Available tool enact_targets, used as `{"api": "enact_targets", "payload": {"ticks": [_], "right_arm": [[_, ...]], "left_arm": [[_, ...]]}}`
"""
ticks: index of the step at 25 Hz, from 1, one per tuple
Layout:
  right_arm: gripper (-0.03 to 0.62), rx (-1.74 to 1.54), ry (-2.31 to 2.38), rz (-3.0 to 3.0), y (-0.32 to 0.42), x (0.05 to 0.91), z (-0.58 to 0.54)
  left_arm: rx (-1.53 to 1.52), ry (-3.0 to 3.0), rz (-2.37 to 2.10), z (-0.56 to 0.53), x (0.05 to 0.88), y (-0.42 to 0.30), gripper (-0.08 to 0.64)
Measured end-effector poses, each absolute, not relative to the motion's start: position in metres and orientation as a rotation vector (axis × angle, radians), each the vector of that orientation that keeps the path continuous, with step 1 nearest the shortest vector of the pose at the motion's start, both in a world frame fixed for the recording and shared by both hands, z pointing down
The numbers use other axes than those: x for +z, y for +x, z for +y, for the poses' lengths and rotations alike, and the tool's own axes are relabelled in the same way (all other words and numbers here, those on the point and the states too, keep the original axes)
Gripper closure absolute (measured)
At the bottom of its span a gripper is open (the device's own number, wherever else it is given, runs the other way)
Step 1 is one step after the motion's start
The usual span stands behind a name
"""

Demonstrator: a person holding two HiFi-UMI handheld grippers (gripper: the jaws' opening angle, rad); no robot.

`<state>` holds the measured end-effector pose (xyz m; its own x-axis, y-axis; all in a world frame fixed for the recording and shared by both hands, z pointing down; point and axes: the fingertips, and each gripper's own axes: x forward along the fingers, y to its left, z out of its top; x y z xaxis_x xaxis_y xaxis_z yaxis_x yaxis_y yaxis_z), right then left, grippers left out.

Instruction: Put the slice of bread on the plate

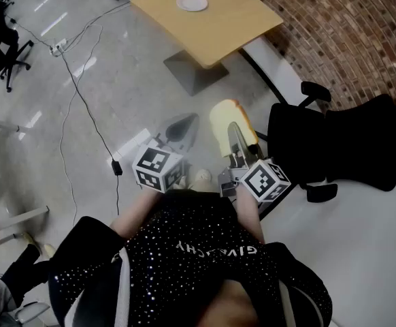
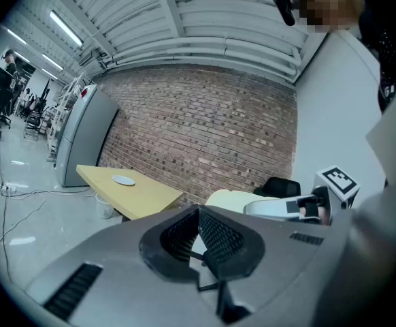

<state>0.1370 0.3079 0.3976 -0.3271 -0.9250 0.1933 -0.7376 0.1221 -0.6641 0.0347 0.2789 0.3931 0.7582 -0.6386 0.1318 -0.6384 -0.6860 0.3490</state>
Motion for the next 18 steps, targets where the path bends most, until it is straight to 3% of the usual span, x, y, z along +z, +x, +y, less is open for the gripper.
{"api": "enact_targets", "payload": {"ticks": [18], "right_arm": [[0.499,-0.968,-1.625,2.179,0.101,0.393,0.308]], "left_arm": [[-0.013,2.560,-0.982,0.279,0.401,-0.003,0.551]]}}
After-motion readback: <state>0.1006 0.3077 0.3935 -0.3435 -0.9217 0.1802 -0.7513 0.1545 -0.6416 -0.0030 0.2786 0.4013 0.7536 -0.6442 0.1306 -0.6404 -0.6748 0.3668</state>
